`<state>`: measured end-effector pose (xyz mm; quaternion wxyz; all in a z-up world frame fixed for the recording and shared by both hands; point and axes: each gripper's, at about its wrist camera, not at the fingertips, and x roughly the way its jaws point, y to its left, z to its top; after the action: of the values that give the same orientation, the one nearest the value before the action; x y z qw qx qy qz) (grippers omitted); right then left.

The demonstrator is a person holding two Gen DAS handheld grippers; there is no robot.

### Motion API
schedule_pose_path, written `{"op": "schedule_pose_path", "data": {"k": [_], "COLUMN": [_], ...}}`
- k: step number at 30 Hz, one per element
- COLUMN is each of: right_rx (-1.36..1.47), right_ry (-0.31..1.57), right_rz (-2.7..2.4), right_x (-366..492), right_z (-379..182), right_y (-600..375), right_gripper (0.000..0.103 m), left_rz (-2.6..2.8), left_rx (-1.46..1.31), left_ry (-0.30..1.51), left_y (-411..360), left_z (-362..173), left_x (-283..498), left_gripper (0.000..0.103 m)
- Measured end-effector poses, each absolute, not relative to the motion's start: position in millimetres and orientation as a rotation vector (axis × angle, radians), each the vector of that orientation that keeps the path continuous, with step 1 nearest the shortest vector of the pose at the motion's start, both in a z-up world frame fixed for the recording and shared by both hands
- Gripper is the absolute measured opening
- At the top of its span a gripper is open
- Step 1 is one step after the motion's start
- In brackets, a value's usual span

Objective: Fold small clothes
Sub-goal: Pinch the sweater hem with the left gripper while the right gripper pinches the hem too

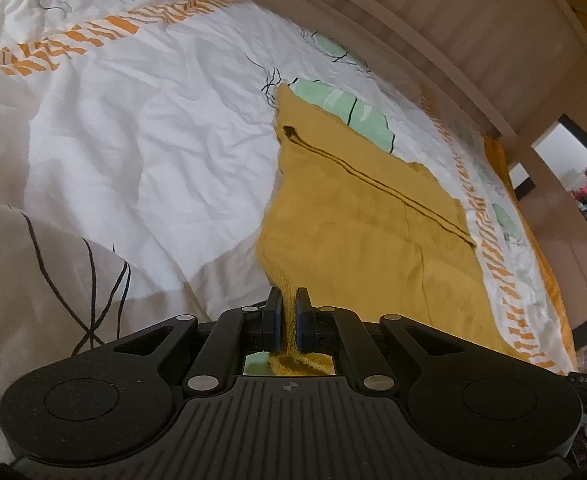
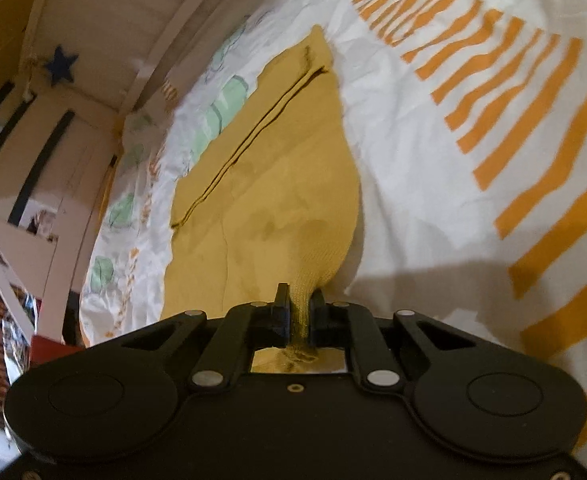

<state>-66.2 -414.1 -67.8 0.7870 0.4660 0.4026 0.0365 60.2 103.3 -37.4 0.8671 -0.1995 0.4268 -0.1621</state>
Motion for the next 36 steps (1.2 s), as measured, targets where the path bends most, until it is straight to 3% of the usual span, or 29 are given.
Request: {"op": "schedule_pose_path", "data": {"k": [3, 6, 7, 23, 26, 32, 35, 36], "right_rx": [1.068, 1.150, 1.144, 0.936, 0.932, 0.906, 0.872, 0.855], "right_ry": [0.853, 0.869, 0.876, 1.007, 1.009, 1.027, 1.041, 1.046], "right_rz": [0.034, 0.004, -0.013, -0.005, 0.007, 0.025, 0.043, 0.056], "right_x": [-69, -70, -70, -57, -57, -54, -52, -52], "right_z": [-72, -81, -81, -83, -83, -83, -81, -80], "right_y": [-424, -432, -432, -417, -417, -412, -408, -405], "right_gripper": [0.028, 0.054, 0.055, 0.057, 0.059, 0.061, 0.061, 0.058], "left_rz": [-0.327, -0.303, -0.294, -0.271, -0.309, -0.343, -0.361, -0.370], "left_rx": [-0.437, -0.453, -0.458, -0.341, -0.330, -0.284, -0.265, -0.269], "left_ry": [0.900, 0.909, 0.911, 1.066, 1.101, 1.113, 1.123, 1.123], "left_y": [107, 111, 113, 101, 96, 86, 83, 83], "left_z": [-39, -42, -42, -66, -71, -76, -73, -73], "left_x": [62, 62, 61, 74, 77, 79, 79, 78], "left_gripper": [0.006, 0.006, 0.006, 0.009, 0.030, 0.039, 0.037, 0.020]}}
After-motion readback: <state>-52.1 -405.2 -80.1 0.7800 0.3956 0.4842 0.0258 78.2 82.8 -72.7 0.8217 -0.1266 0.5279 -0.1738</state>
